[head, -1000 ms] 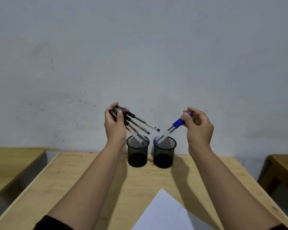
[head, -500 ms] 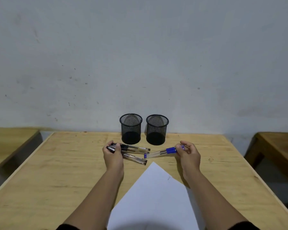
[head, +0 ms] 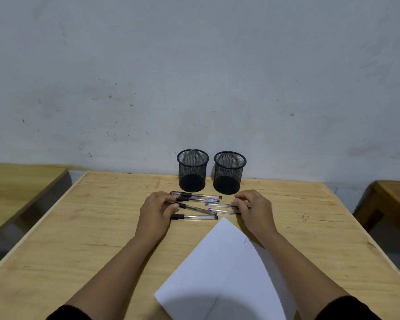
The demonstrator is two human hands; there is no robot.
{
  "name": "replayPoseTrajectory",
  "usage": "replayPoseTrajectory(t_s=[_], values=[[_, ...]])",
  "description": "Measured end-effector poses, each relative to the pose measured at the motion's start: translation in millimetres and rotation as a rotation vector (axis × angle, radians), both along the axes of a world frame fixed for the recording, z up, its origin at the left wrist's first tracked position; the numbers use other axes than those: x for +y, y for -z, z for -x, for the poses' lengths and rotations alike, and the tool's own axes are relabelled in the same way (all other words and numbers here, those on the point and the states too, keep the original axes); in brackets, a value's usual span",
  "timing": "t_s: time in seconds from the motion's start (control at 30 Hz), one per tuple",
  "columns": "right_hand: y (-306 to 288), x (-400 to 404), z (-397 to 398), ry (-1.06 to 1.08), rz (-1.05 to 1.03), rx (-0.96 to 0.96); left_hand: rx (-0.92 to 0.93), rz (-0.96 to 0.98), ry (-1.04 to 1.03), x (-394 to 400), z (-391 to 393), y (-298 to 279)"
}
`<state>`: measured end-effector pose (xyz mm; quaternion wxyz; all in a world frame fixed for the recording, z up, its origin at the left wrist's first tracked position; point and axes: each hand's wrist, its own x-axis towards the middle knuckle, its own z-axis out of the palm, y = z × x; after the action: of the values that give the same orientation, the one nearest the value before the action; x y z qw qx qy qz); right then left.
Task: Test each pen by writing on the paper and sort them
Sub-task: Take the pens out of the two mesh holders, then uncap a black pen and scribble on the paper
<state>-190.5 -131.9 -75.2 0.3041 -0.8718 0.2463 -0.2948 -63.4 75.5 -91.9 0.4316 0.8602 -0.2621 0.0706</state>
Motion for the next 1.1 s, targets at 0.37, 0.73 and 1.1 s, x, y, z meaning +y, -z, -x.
replayPoseTrajectory(t_s=[0.37, 0.73, 1.1], values=[[-2.0, 55.6, -18.8, -0.362, 0.16, 0.309, -0.119, -0.188, 0.143, 25.5, 9.8, 3.2], [-42.2, 74.9, -7.3, -0.281, -0.836, -0.227, 0.206, 0.327, 0.056, 24.9, 43.5, -32.6], [-42.4, 83.1, 17.5, -0.238, -0.859, -0.333, 0.324, 0.383, -0.013, 29.4, 50.8, -48.4]])
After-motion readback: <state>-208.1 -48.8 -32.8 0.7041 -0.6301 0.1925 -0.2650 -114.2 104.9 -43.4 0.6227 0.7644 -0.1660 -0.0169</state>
